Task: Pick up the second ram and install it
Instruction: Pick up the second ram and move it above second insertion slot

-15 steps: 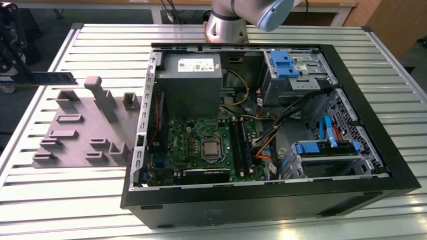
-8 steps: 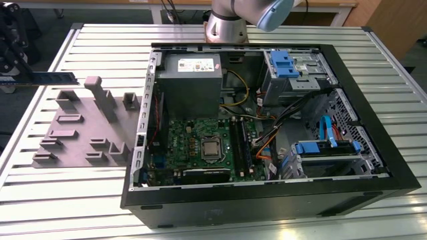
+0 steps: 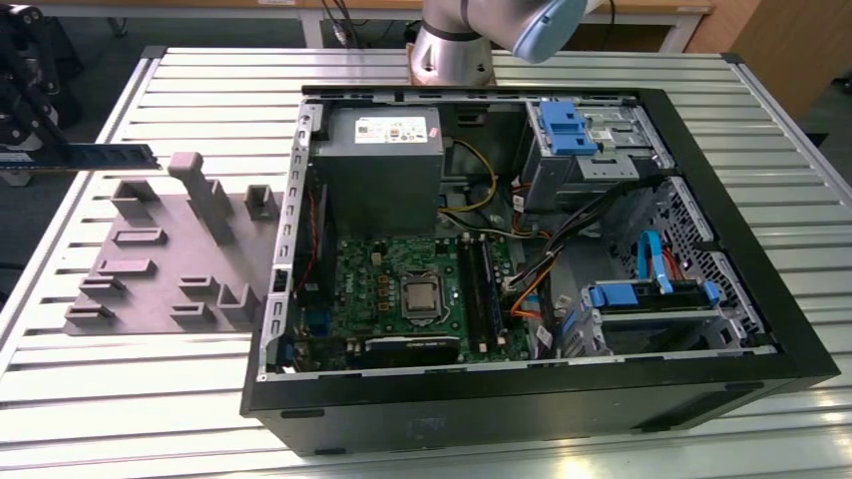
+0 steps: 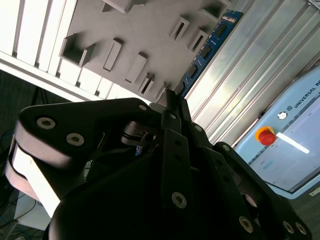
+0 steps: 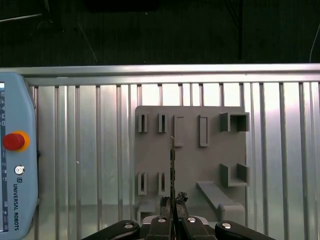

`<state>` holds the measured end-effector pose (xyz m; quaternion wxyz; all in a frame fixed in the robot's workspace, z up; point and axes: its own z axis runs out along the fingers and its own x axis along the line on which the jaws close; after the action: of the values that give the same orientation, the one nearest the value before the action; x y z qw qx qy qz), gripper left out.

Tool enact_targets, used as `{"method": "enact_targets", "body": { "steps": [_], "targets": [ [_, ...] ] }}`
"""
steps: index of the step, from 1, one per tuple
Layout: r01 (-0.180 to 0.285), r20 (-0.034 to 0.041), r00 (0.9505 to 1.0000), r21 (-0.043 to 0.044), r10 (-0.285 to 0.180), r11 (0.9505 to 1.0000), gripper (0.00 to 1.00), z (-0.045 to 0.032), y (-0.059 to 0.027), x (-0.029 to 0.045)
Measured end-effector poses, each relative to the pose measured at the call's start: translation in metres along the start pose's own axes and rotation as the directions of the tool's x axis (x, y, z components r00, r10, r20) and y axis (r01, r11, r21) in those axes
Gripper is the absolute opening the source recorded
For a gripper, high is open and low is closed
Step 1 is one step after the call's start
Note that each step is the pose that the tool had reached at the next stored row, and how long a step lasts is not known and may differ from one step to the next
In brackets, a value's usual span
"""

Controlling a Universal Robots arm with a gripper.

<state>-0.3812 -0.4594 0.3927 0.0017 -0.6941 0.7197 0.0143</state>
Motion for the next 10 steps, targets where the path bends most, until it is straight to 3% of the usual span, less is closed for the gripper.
{"method": "enact_targets", "body": {
  "steps": [10],
  "targets": [
    [0.0,0.0001,1.0,0.0001,0.0,1.0,0.14,0.0,-0.0036,-0.0001]
  ]
}}
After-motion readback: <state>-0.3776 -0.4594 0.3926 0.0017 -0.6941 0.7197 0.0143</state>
